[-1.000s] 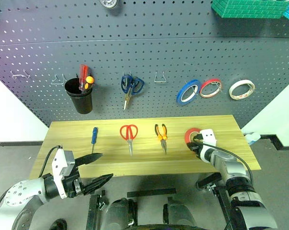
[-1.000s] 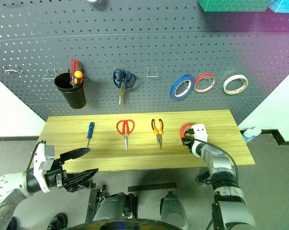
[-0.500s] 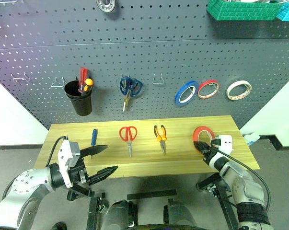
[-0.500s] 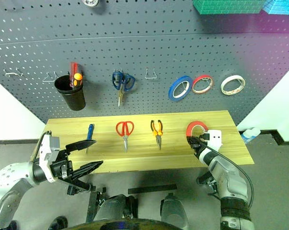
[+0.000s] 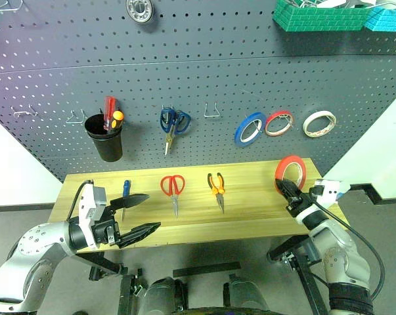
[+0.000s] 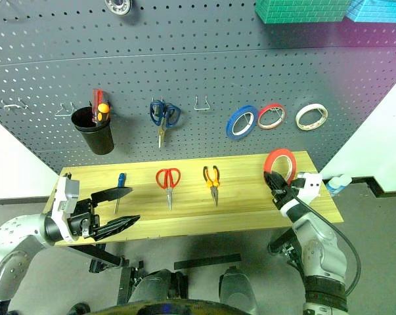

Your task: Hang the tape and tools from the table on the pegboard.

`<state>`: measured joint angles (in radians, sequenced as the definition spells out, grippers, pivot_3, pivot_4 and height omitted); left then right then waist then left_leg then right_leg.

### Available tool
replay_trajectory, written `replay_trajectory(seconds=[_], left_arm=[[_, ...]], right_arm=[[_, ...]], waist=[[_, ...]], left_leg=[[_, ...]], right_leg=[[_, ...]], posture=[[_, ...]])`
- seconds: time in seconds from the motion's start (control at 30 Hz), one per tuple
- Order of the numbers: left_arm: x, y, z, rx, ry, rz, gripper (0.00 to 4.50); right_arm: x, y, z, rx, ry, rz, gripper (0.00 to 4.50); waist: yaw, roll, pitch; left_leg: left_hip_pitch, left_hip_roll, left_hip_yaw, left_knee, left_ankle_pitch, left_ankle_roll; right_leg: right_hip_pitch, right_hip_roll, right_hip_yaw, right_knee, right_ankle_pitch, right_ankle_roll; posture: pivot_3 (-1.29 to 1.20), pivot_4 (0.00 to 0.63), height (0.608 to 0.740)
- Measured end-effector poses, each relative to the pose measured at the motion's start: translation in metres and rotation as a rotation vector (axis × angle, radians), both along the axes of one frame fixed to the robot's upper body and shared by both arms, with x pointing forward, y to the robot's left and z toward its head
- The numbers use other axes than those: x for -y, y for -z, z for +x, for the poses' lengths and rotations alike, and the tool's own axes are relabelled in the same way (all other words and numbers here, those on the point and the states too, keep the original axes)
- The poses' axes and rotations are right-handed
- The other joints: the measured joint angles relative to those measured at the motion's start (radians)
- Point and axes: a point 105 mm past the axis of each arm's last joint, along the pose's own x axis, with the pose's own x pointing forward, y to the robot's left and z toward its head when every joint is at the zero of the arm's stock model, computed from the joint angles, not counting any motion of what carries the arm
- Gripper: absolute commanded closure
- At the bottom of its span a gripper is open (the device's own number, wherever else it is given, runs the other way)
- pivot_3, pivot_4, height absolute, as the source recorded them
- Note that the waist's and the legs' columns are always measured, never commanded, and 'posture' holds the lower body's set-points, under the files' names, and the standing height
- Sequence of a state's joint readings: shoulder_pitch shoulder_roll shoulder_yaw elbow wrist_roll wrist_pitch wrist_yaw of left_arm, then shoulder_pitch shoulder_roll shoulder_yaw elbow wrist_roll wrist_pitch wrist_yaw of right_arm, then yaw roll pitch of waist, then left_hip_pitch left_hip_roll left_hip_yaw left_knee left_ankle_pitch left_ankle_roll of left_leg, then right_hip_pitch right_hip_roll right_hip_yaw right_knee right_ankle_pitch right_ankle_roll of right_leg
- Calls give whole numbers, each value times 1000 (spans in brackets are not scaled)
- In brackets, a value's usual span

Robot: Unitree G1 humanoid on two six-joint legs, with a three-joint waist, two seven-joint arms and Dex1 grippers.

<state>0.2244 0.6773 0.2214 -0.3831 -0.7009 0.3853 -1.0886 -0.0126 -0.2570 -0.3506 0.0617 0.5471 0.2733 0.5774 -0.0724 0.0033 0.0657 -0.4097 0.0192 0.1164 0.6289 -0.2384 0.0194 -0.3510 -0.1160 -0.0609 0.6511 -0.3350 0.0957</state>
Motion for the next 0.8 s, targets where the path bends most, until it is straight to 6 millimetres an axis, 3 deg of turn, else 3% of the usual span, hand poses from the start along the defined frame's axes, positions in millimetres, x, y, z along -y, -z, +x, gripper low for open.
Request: replay_trajectory(seconds=[0.17, 0.43, 0.8], left_arm=[[-3, -5, 0, -6, -14, -35, 0], [-7, -24, 6, 27, -65, -155, 0], [-4, -22, 3, 19, -73, -191, 0]], right_arm=[[8, -23, 13, 89, 25, 1, 3843], [6, -41, 30, 154, 7, -24, 3843], [9, -43, 40, 178, 29, -63, 3843]], waist=[[0, 0, -1], [2, 0, -1], [2, 0, -1]], left_leg=[[1, 0, 0, 1, 0, 1], [1, 0, 0, 1, 1, 2], [2, 0, 0, 2, 2, 2]], right_leg=[[0, 0, 0, 1, 0, 0], [5, 0, 0, 1, 0, 0], [6, 1, 0, 1, 0, 0]], posture=[[-87, 0, 740], [-72, 0, 740], [-67, 0, 740]])
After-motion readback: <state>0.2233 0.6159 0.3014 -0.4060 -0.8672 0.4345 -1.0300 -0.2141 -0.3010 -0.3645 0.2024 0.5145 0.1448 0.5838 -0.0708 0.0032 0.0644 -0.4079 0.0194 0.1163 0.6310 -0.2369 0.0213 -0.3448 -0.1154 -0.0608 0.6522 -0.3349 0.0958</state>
